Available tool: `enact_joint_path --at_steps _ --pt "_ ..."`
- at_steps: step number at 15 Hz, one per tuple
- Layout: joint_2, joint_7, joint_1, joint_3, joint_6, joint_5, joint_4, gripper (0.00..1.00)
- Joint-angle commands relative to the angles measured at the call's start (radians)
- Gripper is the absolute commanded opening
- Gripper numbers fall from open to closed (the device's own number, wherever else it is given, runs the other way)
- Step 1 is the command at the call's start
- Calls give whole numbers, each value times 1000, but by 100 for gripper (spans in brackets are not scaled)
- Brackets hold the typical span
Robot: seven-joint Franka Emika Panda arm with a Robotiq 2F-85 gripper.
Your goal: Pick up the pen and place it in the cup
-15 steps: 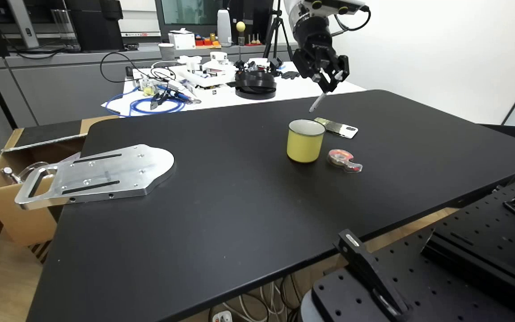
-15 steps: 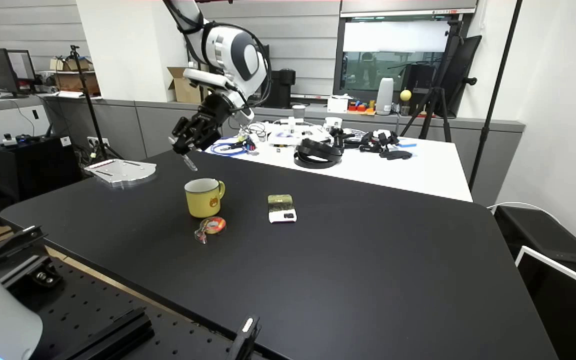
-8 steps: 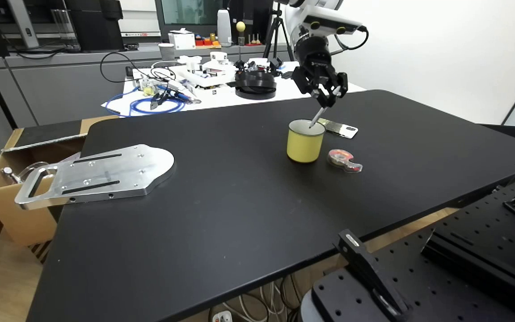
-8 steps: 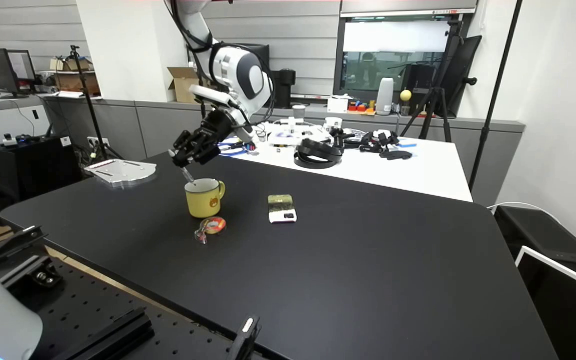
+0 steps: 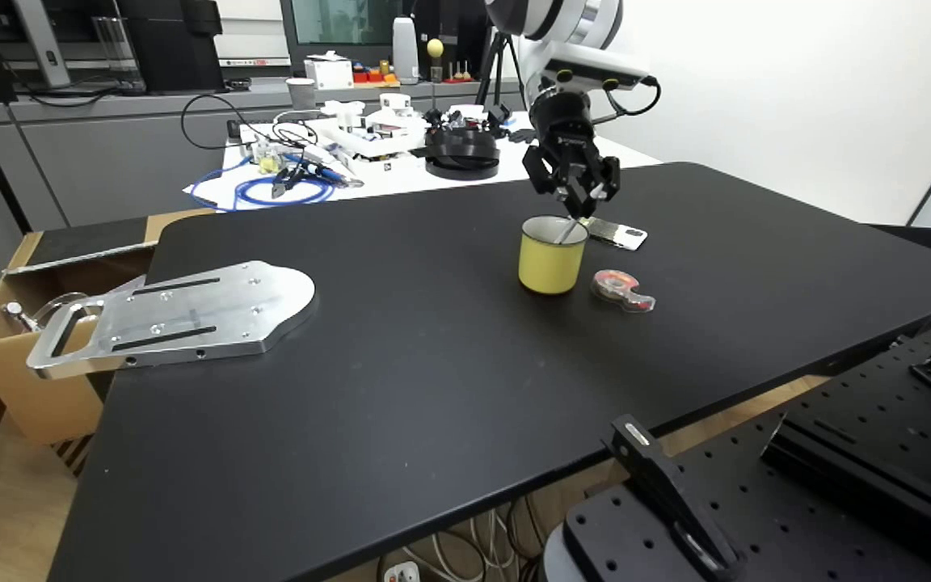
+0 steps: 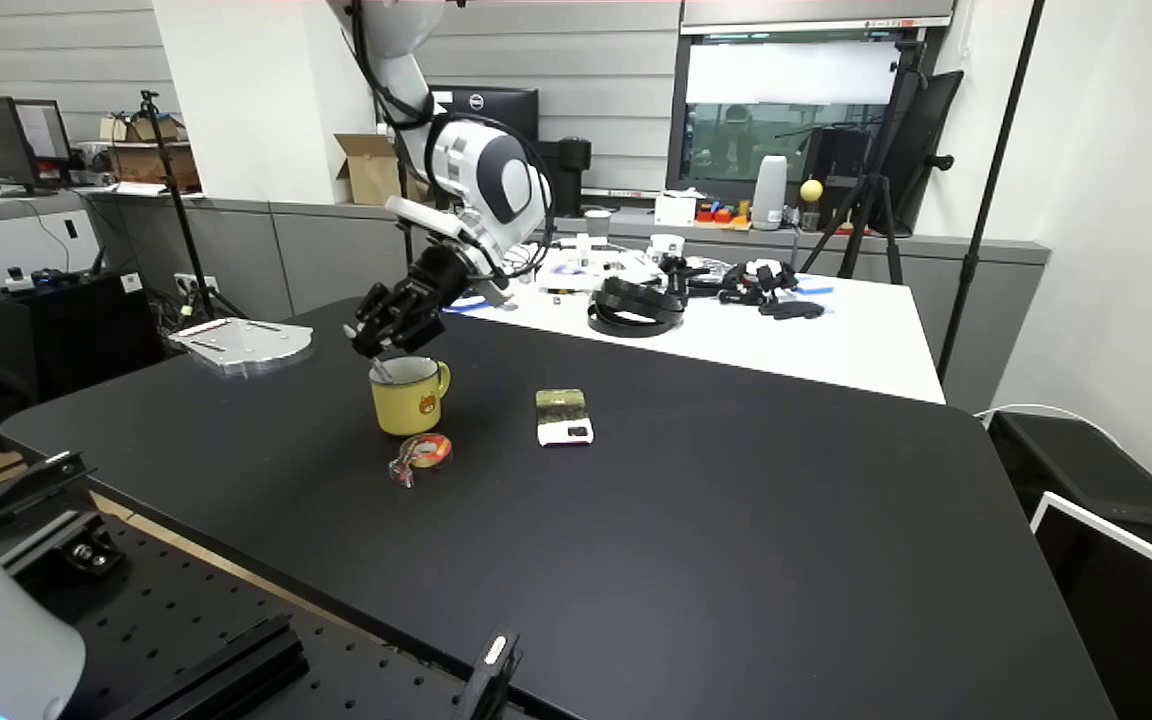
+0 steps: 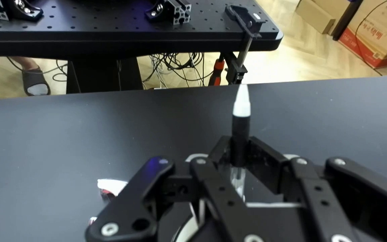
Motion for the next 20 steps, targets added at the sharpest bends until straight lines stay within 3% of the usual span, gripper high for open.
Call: enact_joint_path --at_steps 1,7,8,10,17,20 --pt "3 10 -2 -3 64 10 14 5" --pt "0 9 -4 7 127 10 7 5" --pt "0 9 -4 8 128 9 8 45" --pt "-1 7 -4 12 125 10 13 51" --pt "-39 5 -2 31 109 23 47 98" --pt "-80 0 15 27 148 1 38 100"
